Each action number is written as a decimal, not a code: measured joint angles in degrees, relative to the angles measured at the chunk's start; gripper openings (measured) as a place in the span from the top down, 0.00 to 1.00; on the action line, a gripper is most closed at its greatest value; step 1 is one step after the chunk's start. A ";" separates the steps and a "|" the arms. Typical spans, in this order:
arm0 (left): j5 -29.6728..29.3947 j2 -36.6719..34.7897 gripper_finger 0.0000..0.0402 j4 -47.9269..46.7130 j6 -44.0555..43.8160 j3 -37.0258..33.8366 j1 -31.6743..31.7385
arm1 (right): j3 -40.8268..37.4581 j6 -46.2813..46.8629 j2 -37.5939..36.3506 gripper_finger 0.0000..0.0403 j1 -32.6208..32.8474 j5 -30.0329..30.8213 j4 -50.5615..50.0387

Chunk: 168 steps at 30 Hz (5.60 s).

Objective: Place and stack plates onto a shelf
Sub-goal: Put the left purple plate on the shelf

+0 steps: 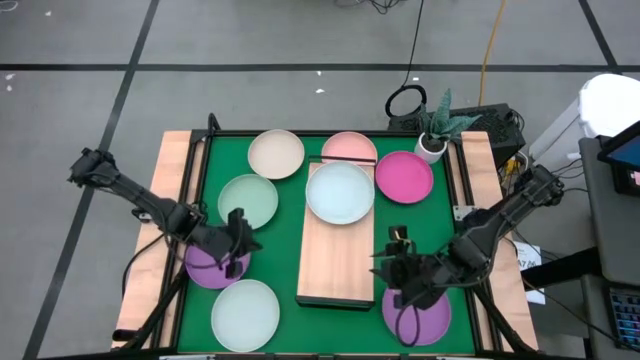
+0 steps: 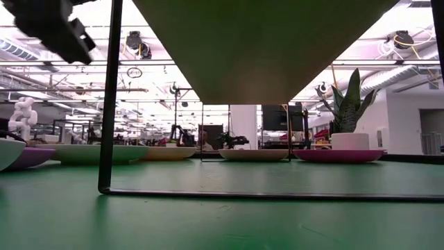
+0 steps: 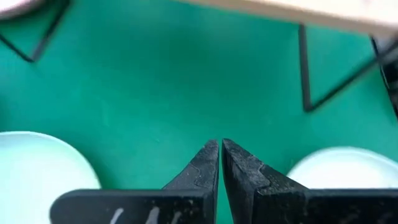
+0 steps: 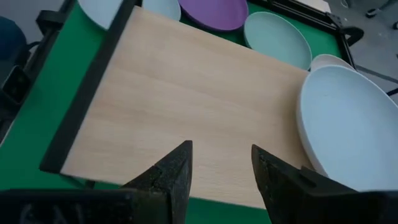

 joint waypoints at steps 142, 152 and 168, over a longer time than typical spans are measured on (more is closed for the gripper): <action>3.83 25.68 0.97 -22.38 -24.99 2.73 -38.32 | -3.54 -7.96 0.00 0.63 1.35 -1.35 15.43; 4.86 25.68 0.97 -35.20 -21.13 15.91 -38.05 | -3.54 -10.05 0.00 0.63 1.35 -1.25 16.58; -2.83 25.68 0.97 -46.28 -3.56 29.87 -30.32 | -3.54 -10.66 0.00 0.63 1.35 -1.30 17.09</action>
